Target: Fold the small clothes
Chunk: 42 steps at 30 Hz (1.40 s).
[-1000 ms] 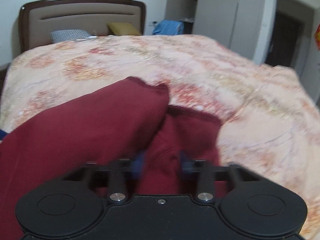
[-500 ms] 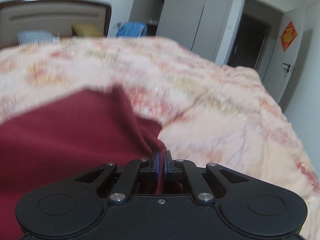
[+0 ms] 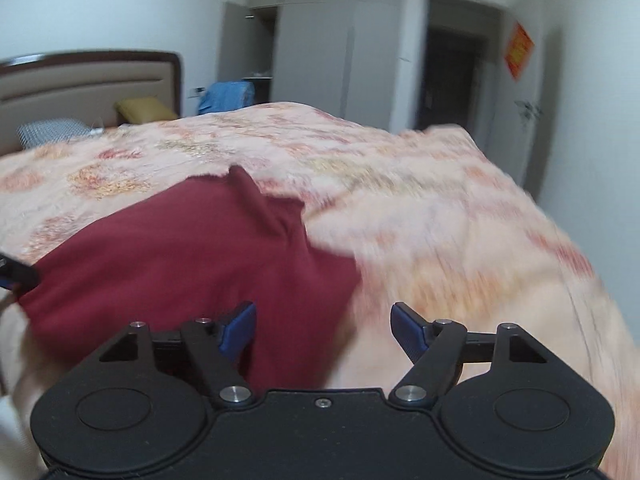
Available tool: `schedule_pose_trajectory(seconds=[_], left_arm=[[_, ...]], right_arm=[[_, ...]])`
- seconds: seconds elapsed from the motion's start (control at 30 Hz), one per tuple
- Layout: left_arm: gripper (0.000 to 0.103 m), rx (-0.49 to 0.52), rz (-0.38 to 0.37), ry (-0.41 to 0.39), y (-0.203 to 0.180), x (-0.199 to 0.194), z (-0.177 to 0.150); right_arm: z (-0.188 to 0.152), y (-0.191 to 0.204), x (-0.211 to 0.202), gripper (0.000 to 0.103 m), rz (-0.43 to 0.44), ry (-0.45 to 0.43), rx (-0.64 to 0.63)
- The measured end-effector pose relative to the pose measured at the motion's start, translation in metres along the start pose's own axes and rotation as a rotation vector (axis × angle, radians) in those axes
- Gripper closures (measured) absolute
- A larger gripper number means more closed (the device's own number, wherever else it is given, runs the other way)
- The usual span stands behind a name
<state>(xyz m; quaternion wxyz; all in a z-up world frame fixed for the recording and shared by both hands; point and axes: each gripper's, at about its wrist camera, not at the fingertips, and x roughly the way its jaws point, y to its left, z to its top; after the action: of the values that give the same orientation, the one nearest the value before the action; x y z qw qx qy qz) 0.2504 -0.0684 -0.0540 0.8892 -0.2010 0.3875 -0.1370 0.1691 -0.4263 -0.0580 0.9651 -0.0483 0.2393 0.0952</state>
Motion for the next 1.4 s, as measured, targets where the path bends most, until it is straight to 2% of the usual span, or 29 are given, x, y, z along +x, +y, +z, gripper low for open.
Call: schedule_pose_trajectory(seconds=[0.07, 0.1, 0.13, 0.2, 0.27, 0.4, 0.43, 0.47, 0.5, 0.57, 0.63, 0.7, 0.8, 0.9, 0.97, 1.0, 1.03, 1.1, 1.17, 1.23, 1.33, 1.4], left_arm=[[0.0, -0.001, -0.001, -0.001, 0.001, -0.001, -0.001], [0.0, -0.001, -0.001, -0.002, 0.001, -0.001, -0.001], [0.0, -0.001, -0.001, -0.002, 0.001, -0.001, -0.001], [0.0, 0.001, 0.001, -0.001, 0.001, -0.002, -0.002], [0.0, 0.002, 0.005, 0.0, 0.001, -0.002, -0.002], [0.0, -0.002, 0.016, 0.003, 0.0, -0.003, -0.002], [0.0, -0.003, 0.018, 0.004, -0.001, -0.003, -0.002], [0.0, -0.004, 0.02, 0.005, -0.001, -0.003, -0.002], [0.0, -0.005, 0.022, 0.006, -0.001, -0.003, -0.002], [0.0, -0.004, 0.027, 0.009, -0.002, -0.004, -0.001], [0.0, -0.001, 0.031, 0.008, -0.003, -0.004, -0.001], [0.0, 0.0, 0.029, 0.009, -0.003, -0.004, -0.001], [0.0, 0.004, 0.03, 0.007, -0.004, -0.002, -0.001], [0.0, 0.006, 0.029, 0.007, -0.004, -0.001, -0.002], [0.0, 0.006, 0.028, 0.007, -0.003, -0.001, -0.002], [0.0, 0.005, 0.026, 0.007, -0.003, -0.001, -0.002], [0.0, 0.004, 0.024, 0.006, -0.002, -0.001, -0.002], [0.0, 0.005, 0.026, 0.005, -0.002, -0.001, -0.002], [0.0, 0.007, 0.026, 0.004, -0.002, -0.001, -0.002], [0.0, 0.007, 0.024, 0.002, -0.001, -0.001, -0.003], [0.0, 0.004, 0.02, 0.001, 0.0, -0.002, -0.003], [0.0, 0.004, 0.015, 0.001, 0.001, -0.003, -0.004]], right_arm=[[-0.017, -0.003, -0.017, 0.03, -0.006, 0.008, 0.088], [-0.024, -0.005, -0.022, 0.036, -0.012, 0.008, 0.137], [-0.028, -0.006, -0.026, 0.048, -0.018, 0.003, 0.179], [-0.03, -0.01, -0.026, 0.058, -0.021, -0.016, 0.23], [-0.023, -0.014, -0.017, 0.058, -0.018, -0.018, 0.254], [-0.006, -0.024, 0.015, 0.06, 0.041, -0.002, 0.323], [-0.002, -0.026, 0.025, 0.064, 0.05, 0.006, 0.343], [0.001, -0.028, 0.034, 0.089, 0.064, 0.016, 0.357], [0.004, -0.028, 0.041, 0.099, 0.074, 0.024, 0.362], [0.016, -0.023, 0.044, 0.1, 0.059, -0.005, 0.306], [0.031, -0.017, 0.038, 0.1, 0.023, -0.08, 0.222], [0.044, -0.019, 0.035, 0.1, 0.012, -0.127, 0.207], [0.044, -0.021, 0.047, 0.099, 0.004, -0.079, 0.182], [0.025, -0.016, 0.059, 0.089, -0.028, 0.0, 0.141], [0.015, -0.018, 0.052, 0.079, -0.031, 0.0, 0.187], [0.012, -0.019, 0.044, 0.068, -0.025, -0.012, 0.224], [0.01, -0.02, 0.036, 0.05, -0.023, -0.026, 0.26], [0.005, -0.018, 0.02, 0.031, -0.013, -0.06, 0.323], [0.001, -0.01, 0.008, 0.031, 0.015, -0.078, 0.331], [-0.005, 0.002, 0.002, 0.03, -0.019, -0.067, 0.305], [-0.024, 0.02, 0.007, 0.029, -0.063, 0.002, 0.261], [-0.039, 0.027, 0.007, 0.029, -0.088, -0.004, 0.279]])
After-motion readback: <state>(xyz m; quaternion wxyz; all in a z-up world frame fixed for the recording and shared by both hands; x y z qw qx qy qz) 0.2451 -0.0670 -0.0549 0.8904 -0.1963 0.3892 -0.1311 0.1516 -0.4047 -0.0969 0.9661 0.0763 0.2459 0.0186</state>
